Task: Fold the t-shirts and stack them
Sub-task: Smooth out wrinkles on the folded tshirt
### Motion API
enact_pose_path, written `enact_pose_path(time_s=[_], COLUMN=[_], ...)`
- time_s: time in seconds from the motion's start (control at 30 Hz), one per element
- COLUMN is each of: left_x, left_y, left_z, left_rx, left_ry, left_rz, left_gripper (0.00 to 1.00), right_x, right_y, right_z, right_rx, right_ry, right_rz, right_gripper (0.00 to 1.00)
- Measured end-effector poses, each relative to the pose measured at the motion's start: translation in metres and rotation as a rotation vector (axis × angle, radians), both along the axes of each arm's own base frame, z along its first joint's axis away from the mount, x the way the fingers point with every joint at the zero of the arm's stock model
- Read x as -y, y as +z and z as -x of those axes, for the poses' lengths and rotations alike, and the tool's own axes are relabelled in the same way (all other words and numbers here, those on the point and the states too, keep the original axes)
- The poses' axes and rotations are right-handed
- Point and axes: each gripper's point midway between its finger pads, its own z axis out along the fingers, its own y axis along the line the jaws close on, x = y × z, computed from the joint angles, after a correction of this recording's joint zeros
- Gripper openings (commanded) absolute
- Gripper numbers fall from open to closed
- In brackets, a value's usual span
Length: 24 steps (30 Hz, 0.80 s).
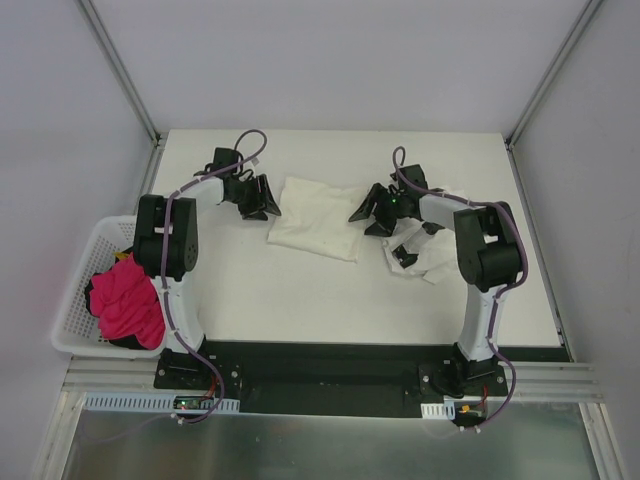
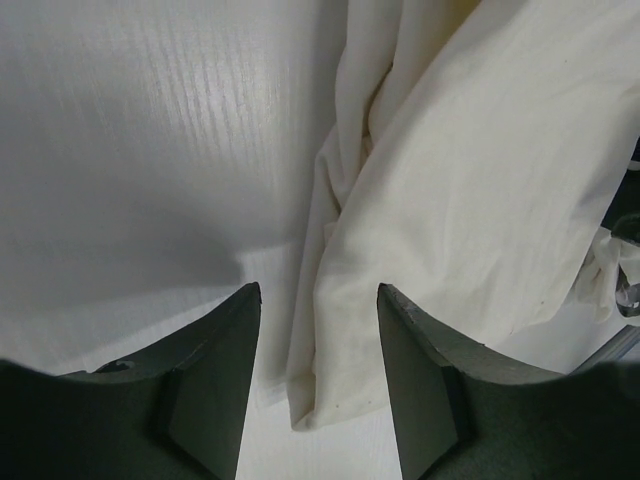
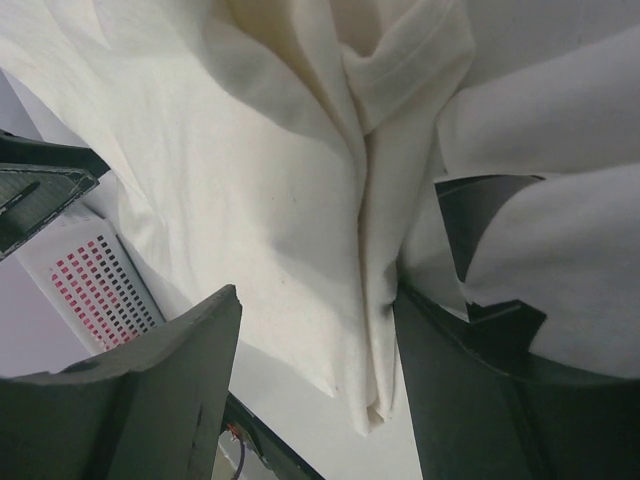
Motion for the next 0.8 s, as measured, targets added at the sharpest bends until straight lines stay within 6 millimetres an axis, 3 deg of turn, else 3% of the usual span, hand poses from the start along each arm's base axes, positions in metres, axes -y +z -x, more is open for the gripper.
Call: enact_pose_path(time_s=[0.33,0.8], left_x=[0.017,0.039], left_y=[-0.005,-0.003], left_z=[-0.005,-0.004], left_rx=[-0.01,0.016], left_ry=[-0.033,-0.076], left_rz=[0.069,0.12], left_gripper=[0.49,0.49], right_x=[-0.02,-0.026], right_y=[0.0,0.001], right_z=[-0.002,-0.004], right_rx=[0.004,0.002], right_ry=[0.032,0.027], right_rz=[-0.006,-0.032], right_gripper=[0.65,0.65])
